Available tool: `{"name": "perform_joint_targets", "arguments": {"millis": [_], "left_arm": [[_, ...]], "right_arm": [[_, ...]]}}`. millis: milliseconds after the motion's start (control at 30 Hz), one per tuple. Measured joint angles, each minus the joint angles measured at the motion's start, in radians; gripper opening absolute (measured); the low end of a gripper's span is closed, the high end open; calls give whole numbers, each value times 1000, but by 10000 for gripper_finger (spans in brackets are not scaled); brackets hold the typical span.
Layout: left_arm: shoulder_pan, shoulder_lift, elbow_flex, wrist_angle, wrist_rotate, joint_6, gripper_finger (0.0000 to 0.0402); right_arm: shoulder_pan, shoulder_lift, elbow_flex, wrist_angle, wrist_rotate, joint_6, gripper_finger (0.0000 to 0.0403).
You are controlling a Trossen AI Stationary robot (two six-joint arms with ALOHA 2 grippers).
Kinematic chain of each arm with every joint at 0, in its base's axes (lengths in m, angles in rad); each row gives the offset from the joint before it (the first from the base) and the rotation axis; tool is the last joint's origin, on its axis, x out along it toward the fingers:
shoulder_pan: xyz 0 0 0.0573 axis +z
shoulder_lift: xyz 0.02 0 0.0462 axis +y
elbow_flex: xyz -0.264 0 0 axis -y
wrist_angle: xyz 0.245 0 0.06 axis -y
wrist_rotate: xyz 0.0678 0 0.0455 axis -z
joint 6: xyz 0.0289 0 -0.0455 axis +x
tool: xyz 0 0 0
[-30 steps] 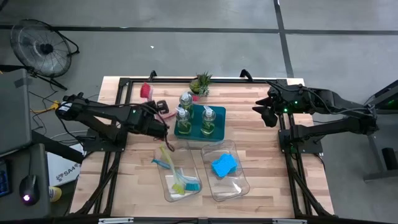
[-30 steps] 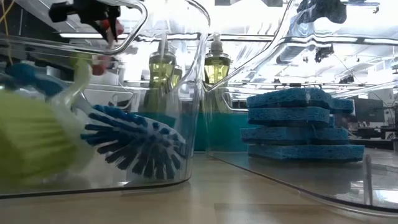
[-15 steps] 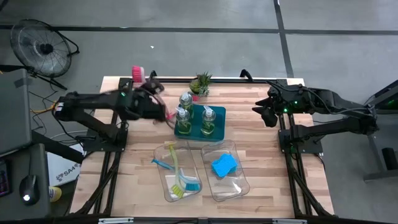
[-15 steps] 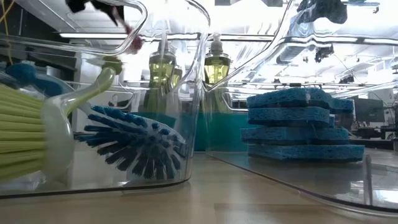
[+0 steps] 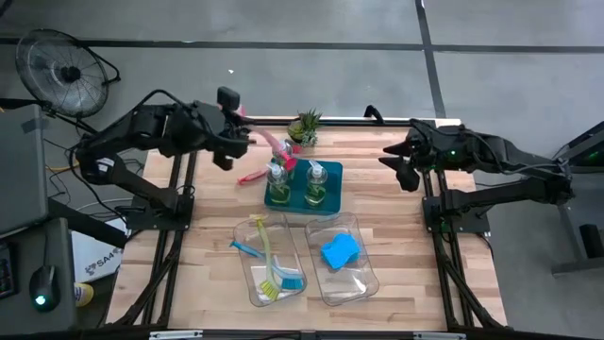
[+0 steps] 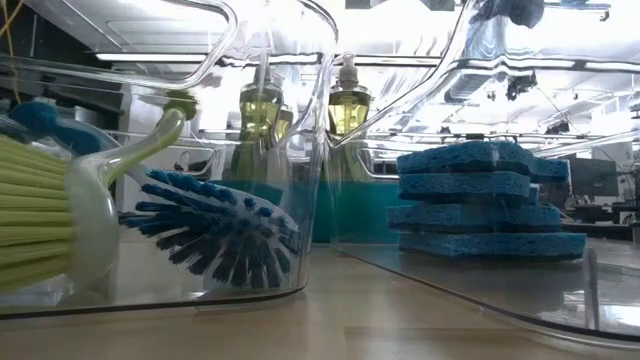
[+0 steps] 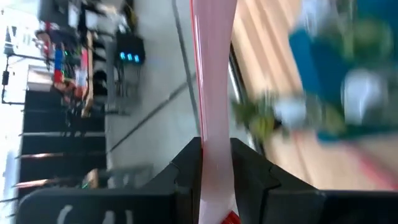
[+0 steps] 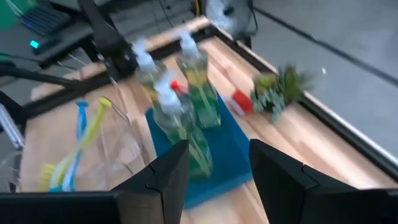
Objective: Pick & Place Kitchen Sink Supplies
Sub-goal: Put the red dish brush into the left transparent bin
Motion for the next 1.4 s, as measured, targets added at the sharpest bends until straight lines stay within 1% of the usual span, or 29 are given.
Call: {"name": "perform_joint_targets", "arguments": {"millis": [167, 300, 400, 600, 833, 900, 1167, 1400], "left_arm": [[0, 20, -11, 196, 97, -55, 58], [0, 58, -12, 329, 154, -100, 58], [0, 96, -11, 437, 179, -129, 58], [0, 177, -12, 575, 230, -194, 58], [0, 265, -12, 733, 332, -295, 58], [0, 290, -12, 800, 359, -323, 58], [1, 368, -11, 936, 443, -425, 58], [1, 412, -12, 960, 483, -495, 58]], "right_arm": [[0, 9, 0, 122, -29, -54, 162], [0, 34, 0, 251, -80, -112, 162], [0, 57, 0, 342, -115, -157, 162], [0, 97, 0, 509, -183, -245, 162], [0, 117, 0, 606, -193, -342, 162], [0, 117, 0, 622, -207, -360, 162], [0, 117, 0, 710, -278, -369, 162], [0, 115, 0, 734, -327, -369, 162]]}}
